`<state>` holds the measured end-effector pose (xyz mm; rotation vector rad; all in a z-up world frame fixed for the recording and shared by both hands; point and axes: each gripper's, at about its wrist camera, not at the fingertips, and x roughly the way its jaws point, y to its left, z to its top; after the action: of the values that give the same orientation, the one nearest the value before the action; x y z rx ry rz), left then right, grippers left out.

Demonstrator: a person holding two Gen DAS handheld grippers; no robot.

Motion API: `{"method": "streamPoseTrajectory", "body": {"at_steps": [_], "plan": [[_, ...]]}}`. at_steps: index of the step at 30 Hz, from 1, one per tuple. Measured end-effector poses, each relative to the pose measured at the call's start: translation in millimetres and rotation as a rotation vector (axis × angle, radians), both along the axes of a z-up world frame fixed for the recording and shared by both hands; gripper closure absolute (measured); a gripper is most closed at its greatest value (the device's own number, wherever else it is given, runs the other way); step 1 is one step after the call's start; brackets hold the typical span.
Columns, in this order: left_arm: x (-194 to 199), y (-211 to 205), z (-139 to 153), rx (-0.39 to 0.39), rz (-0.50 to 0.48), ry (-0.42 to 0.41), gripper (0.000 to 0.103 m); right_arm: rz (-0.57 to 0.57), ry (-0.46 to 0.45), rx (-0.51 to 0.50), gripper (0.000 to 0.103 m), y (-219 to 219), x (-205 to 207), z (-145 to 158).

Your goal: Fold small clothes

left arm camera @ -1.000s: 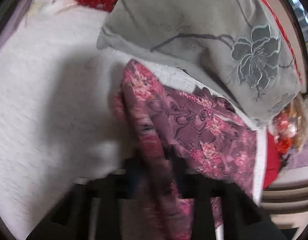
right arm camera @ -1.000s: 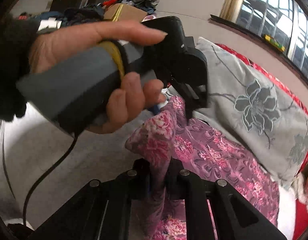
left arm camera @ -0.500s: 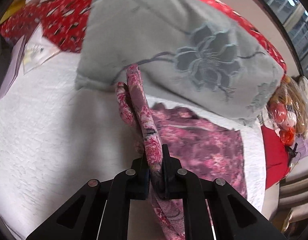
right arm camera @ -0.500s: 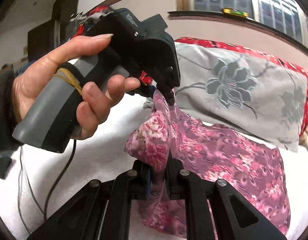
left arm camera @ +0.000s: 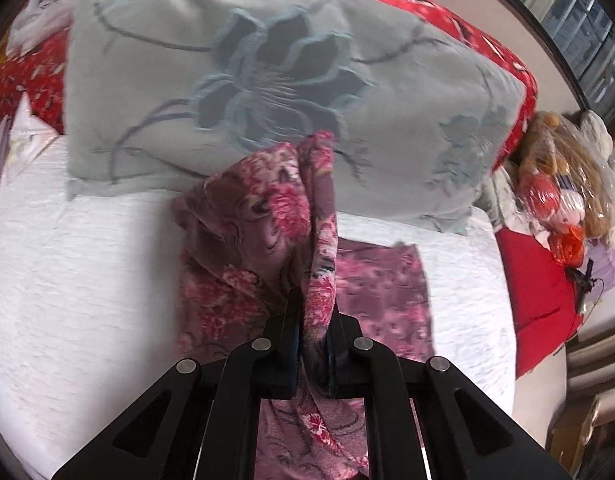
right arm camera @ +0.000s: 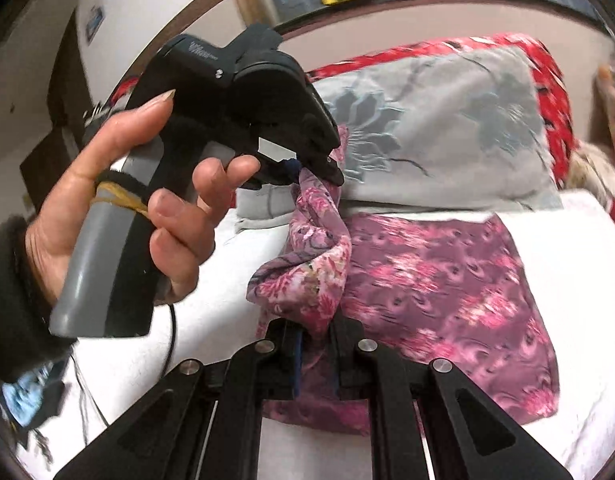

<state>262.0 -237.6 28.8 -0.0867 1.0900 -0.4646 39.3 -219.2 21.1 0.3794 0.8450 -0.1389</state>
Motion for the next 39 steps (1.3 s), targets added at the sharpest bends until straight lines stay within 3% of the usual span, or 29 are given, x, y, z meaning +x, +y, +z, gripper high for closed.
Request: {"method": "streamPoseTrajectory", "body": {"at_steps": [9,14,18,20,22,25,28,30,32,34,36,39], "plan": [[6,-89,-40,0.039,-0.078,0.050,0.095,-0.165,0.009,0.136,0.093,-69,-33,-12],[17,-126,-81,0.087,-0.107,0.103,0.093,-0.267,0.058,0.244,0.093,-102,-53,-37],[23,-133,-105,0.050,-0.124,0.181,0.083,-0.347,0.135,0.348,0.093,-121,-65,-70],[28,-123,-100,-0.024,-0.134,0.185,0.082,-0.382,0.181,0.393,0.092,-129,-70,-88],[33,-105,-88,-0.075,-0.127,0.159,0.082,-0.403,0.208,0.443,0.083,-136,-73,-98],[42,-58,-66,-0.140,-0.074,0.100,0.073,-0.376,0.214,0.454,0.076,-142,-75,-92],[49,-11,-61,-0.101,-0.013,0.033,0.058,-0.370,0.159,0.417,0.072,-158,-84,-65],[56,14,-75,-0.041,0.038,0.030,0.058,-0.405,0.087,0.364,0.057,-171,-82,-45],[62,28,-96,-0.054,0.071,0.099,0.058,-0.404,0.039,0.306,0.040,-188,-59,-31],[63,34,-115,-0.087,0.092,0.157,0.058,-0.378,0.055,0.317,0.040,-200,-25,-35],[65,34,-124,-0.102,0.099,0.185,0.058,-0.329,0.116,0.362,0.039,-210,19,-55],[66,38,-132,-0.126,0.083,0.192,0.058,-0.356,0.230,0.334,0.039,-215,65,-92]]}}
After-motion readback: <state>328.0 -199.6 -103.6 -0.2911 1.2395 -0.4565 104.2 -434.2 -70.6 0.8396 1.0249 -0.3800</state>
